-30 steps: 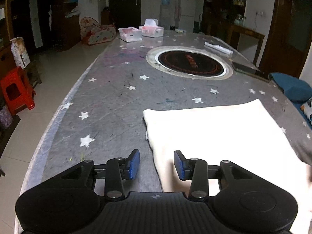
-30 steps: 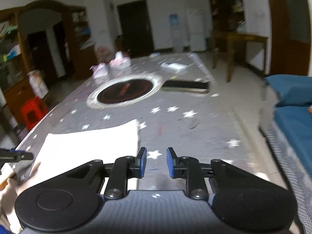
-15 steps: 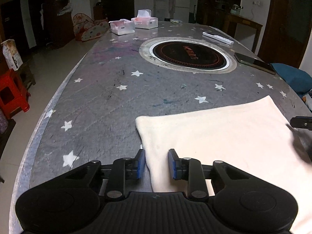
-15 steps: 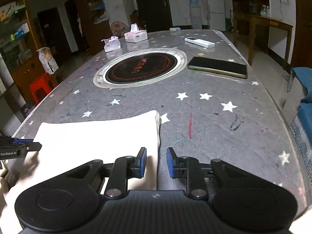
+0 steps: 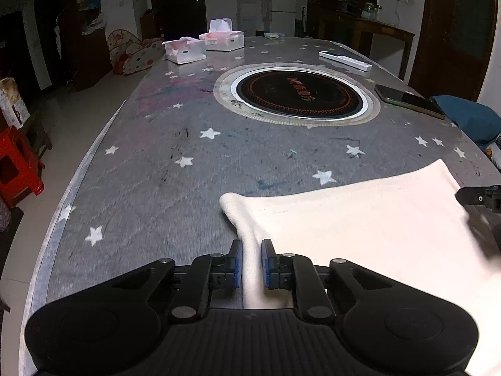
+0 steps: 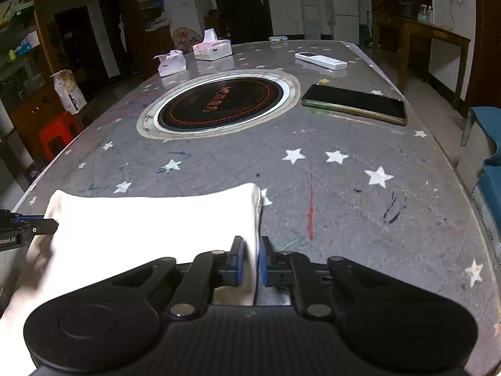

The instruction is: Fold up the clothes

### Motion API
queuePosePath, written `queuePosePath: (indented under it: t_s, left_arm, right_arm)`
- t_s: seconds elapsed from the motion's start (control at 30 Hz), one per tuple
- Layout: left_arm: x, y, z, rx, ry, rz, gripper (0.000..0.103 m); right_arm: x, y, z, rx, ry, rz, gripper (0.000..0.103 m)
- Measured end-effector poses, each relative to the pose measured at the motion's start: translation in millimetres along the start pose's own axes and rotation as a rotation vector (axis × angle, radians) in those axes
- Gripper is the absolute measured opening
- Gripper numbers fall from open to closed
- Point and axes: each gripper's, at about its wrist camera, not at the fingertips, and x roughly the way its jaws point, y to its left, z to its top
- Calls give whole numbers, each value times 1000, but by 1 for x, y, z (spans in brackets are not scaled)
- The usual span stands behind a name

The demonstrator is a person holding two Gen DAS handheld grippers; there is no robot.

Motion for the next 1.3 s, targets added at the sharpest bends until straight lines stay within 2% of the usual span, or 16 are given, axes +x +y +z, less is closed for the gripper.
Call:
queuePosePath:
  t_s: [0.9, 1.13, 1.3]
  left_arm:
    - [74, 0, 72, 56, -42, 64, 14]
    - [76, 3, 74, 43, -50, 73, 17]
    - [61, 0, 64, 43, -47, 57, 18]
  right_arm:
    - [63, -3, 60, -62, -9, -83, 5]
    - [67, -4, 66, -85, -8, -80, 6]
    - [54, -2, 61, -98, -9, -64, 7]
